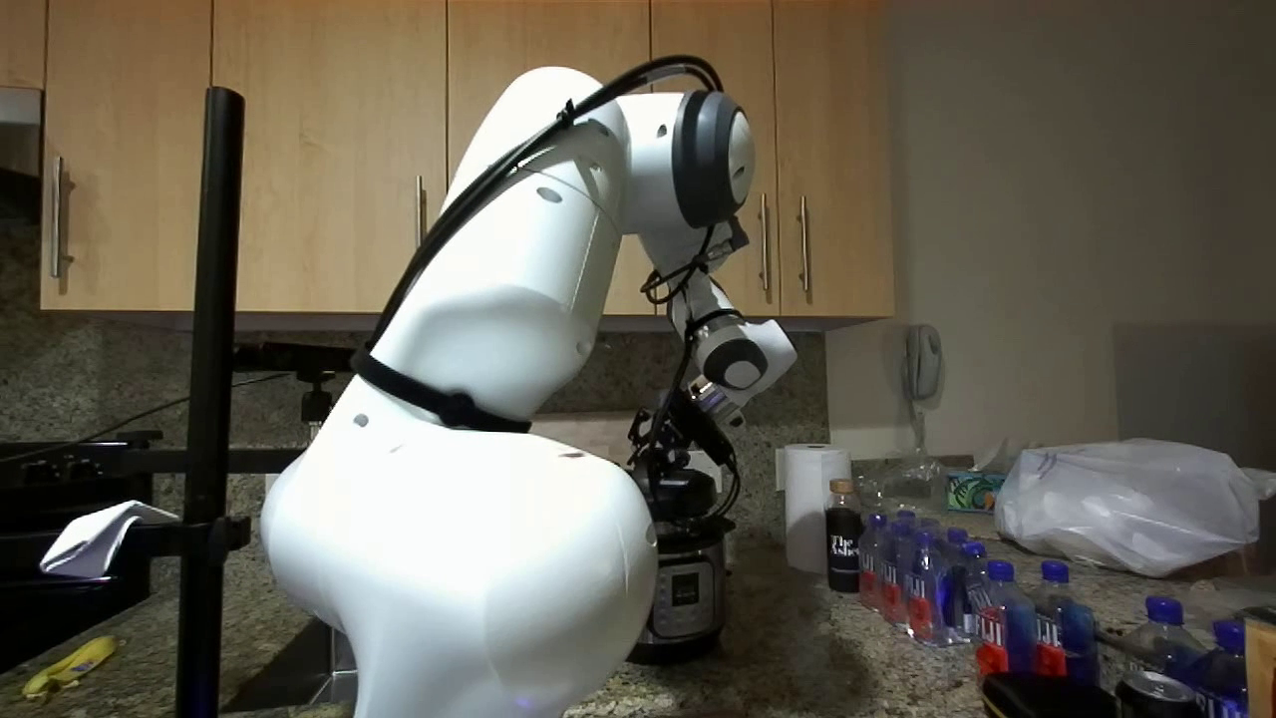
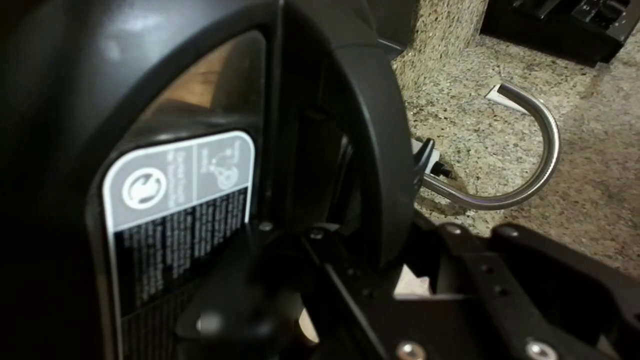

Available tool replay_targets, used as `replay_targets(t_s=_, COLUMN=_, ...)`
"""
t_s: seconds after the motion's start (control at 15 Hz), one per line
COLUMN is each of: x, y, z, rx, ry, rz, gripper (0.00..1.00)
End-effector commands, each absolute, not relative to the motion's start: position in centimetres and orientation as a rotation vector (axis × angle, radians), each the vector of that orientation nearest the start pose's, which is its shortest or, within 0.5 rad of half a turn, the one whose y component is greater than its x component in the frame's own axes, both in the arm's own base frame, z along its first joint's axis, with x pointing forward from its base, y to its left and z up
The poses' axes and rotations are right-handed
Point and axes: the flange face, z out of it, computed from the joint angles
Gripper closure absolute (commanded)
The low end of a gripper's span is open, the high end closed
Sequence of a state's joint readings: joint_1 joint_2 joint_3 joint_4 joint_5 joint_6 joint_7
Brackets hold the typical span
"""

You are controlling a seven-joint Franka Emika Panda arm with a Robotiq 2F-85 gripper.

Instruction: Remove the lid from the cooker

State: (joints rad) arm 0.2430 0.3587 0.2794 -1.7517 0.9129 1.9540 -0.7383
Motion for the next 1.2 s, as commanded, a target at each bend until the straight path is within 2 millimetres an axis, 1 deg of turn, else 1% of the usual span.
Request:
replay_targets(t_s=0.0, x=53.3, y=36.3, z=42.6, rx=-2.025, ry=-0.944, rz=0.002, gripper=0.99)
replay_targets(t_s=0.27, x=53.0, y=36.9, z=43.6, rx=-2.015, ry=-0.965, rz=-0.022, gripper=0.99)
replay_targets(t_s=0.4, x=53.0, y=36.7, z=43.9, rx=-2.015, ry=-0.962, rz=-0.037, gripper=0.99)
replay_targets(t_s=0.53, x=53.3, y=35.9, z=43.9, rx=-2.024, ry=-0.936, rz=-0.055, gripper=0.99)
replay_targets(t_s=0.73, x=53.9, y=34.0, z=44.0, rx=-2.075, ry=-0.867, rz=-0.13, gripper=0.99)
replay_targets(t_s=0.93, x=54.4, y=30.7, z=44.0, rx=-2.127, ry=-0.766, rz=-0.218, gripper=0.99)
replay_targets(t_s=1.07, x=54.1, y=28.2, z=44.5, rx=-2.146, ry=-0.689, rz=-0.274, gripper=0.99)
replay_targets(t_s=1.13, x=53.5, y=26.8, z=44.9, rx=-2.147, ry=-0.65, rz=-0.301, gripper=0.99)
